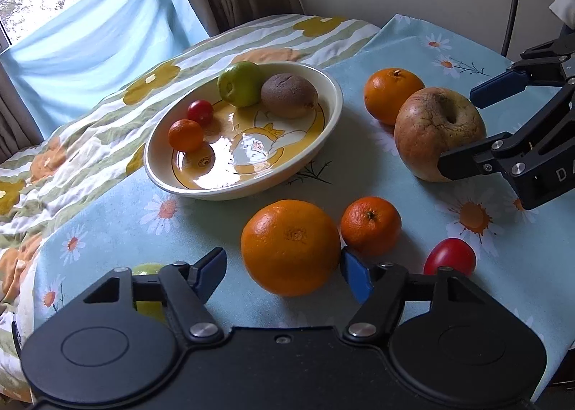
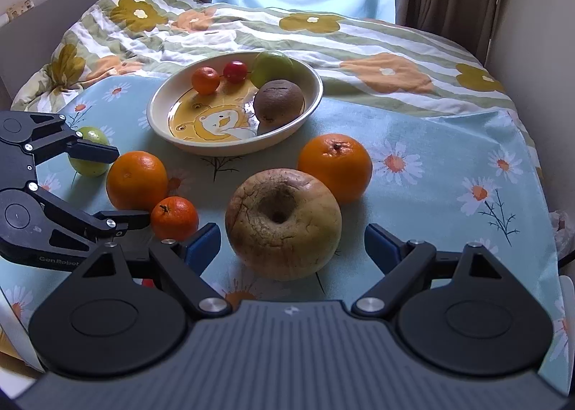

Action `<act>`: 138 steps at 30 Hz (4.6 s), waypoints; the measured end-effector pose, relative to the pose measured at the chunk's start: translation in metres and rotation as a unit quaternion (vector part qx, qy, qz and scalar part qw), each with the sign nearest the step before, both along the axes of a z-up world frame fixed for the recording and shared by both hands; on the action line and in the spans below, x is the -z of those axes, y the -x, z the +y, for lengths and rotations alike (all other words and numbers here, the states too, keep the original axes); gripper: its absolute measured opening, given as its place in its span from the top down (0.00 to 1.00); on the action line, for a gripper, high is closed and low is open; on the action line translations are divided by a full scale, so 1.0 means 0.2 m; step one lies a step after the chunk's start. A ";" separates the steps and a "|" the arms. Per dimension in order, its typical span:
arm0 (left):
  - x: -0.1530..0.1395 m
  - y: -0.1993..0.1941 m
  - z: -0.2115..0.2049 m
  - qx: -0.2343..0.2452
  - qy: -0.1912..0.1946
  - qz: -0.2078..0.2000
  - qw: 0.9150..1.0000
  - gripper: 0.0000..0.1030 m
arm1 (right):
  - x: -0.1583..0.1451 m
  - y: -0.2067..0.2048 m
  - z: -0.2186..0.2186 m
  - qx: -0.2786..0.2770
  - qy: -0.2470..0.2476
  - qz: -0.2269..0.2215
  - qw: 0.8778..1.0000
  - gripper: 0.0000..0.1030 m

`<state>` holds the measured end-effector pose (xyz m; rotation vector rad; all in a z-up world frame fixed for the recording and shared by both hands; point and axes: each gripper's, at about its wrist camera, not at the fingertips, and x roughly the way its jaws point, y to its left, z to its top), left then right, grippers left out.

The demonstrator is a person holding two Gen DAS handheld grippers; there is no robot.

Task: Organize fruits
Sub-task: 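Grasp the large orange with the left tool while the right tool grasps the brownish apple, then carry the orange and brownish apple into the white bowl with both tools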

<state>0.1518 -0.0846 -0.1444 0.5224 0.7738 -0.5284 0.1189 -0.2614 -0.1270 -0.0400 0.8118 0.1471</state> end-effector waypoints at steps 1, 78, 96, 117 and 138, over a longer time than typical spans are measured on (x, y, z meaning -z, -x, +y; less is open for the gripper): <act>0.00 0.00 0.00 0.002 0.002 0.003 1.000 0.34 | 0.00 -0.01 0.00 0.000 -0.002 0.001 1.000 0.01; -0.56 -0.36 0.32 -0.038 0.091 -0.011 0.995 0.40 | -0.58 -0.23 0.26 0.070 -0.039 -0.049 0.996 0.12; -0.21 -0.70 0.15 0.057 0.044 0.065 0.995 0.40 | -0.43 -0.43 0.32 0.160 -0.031 -0.018 0.986 0.12; -0.32 -0.59 0.31 0.040 0.065 0.011 0.997 0.13 | -0.36 -0.53 0.36 0.133 -0.029 -0.002 0.991 0.12; -0.31 -0.40 0.46 -0.042 0.073 0.001 0.996 0.10 | -0.12 -0.62 0.48 0.054 -0.022 0.011 0.998 0.12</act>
